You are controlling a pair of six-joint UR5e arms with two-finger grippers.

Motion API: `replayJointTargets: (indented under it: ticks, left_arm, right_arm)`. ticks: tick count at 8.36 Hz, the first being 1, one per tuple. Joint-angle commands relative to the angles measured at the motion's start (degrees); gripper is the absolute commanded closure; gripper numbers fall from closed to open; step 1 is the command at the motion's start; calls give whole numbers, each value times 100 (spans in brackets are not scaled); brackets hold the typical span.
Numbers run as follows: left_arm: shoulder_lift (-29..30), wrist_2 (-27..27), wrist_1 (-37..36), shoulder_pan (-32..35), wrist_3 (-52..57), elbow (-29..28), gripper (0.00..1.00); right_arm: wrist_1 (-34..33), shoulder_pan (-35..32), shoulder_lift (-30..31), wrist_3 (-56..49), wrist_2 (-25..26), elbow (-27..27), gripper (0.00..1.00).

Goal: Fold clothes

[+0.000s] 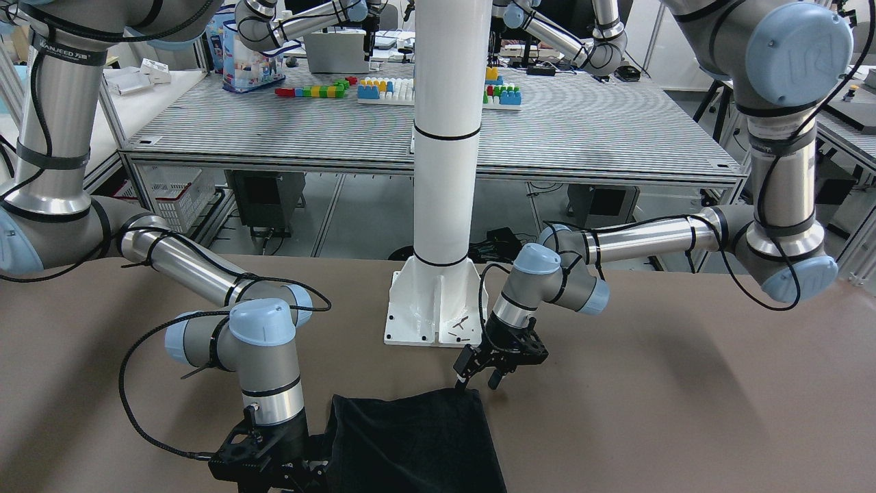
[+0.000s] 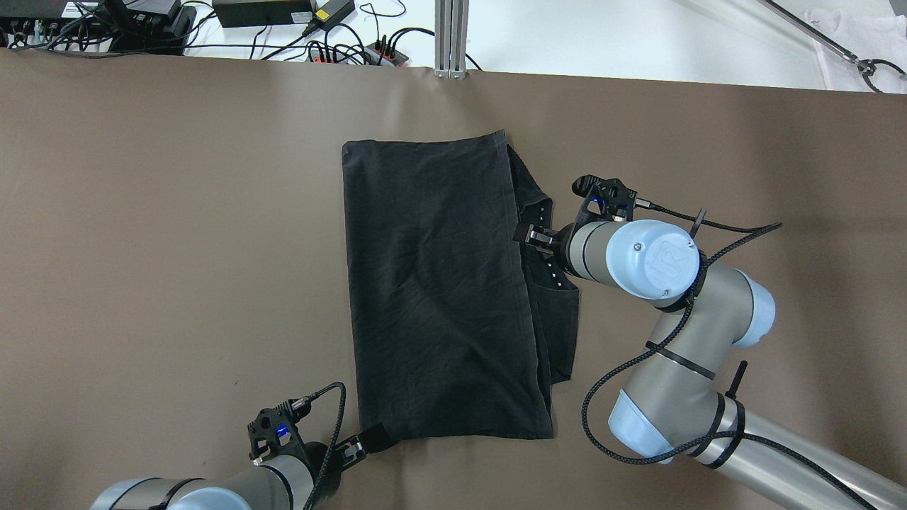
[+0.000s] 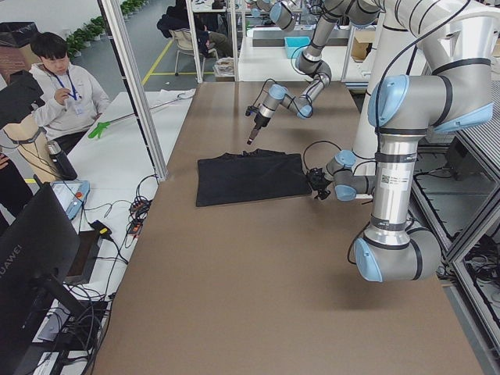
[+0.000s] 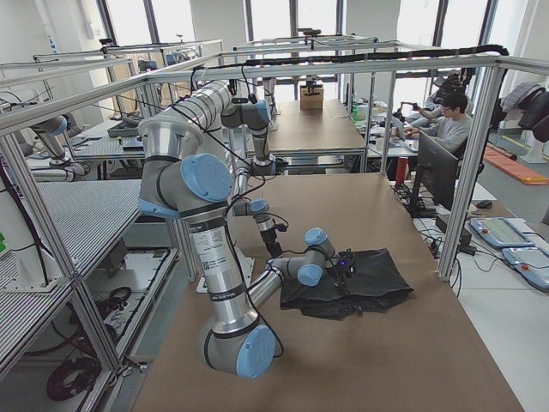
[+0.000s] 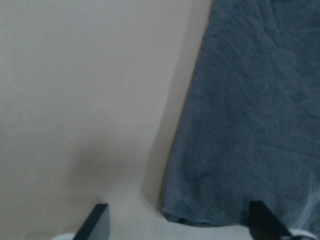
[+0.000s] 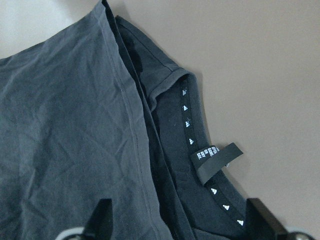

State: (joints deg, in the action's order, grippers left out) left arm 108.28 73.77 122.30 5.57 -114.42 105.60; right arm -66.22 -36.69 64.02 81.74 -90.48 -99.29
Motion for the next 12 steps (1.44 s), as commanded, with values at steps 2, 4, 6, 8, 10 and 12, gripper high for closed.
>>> replayJointTargets:
  ticks: [2, 4, 6, 8, 10, 12]
  left_arm:
    - [45, -21, 13, 5, 7, -102, 43]
    - [79, -20, 13, 22, 42, -57, 52]
    - [80, -29, 13, 49, 51, -57, 49]
    - [80, -47, 13, 49, 60, -57, 50]
    - [80, -73, 4, 84, 69, -57, 83]
    - [80, -82, 4, 102, 78, -49, 100]
  right_arm:
    - [-5, 4, 23, 0, 48, 6, 6]
    - [-5, 4, 23, 0, 48, 6, 6]
    - [-5, -5, 67, 0, 39, 6, 6]
    - [-5, 4, 76, -9, 39, 6, 6]
    - [-5, 4, 76, 0, 39, -2, 6]
    - [3, 4, 76, 0, 39, -2, 6]
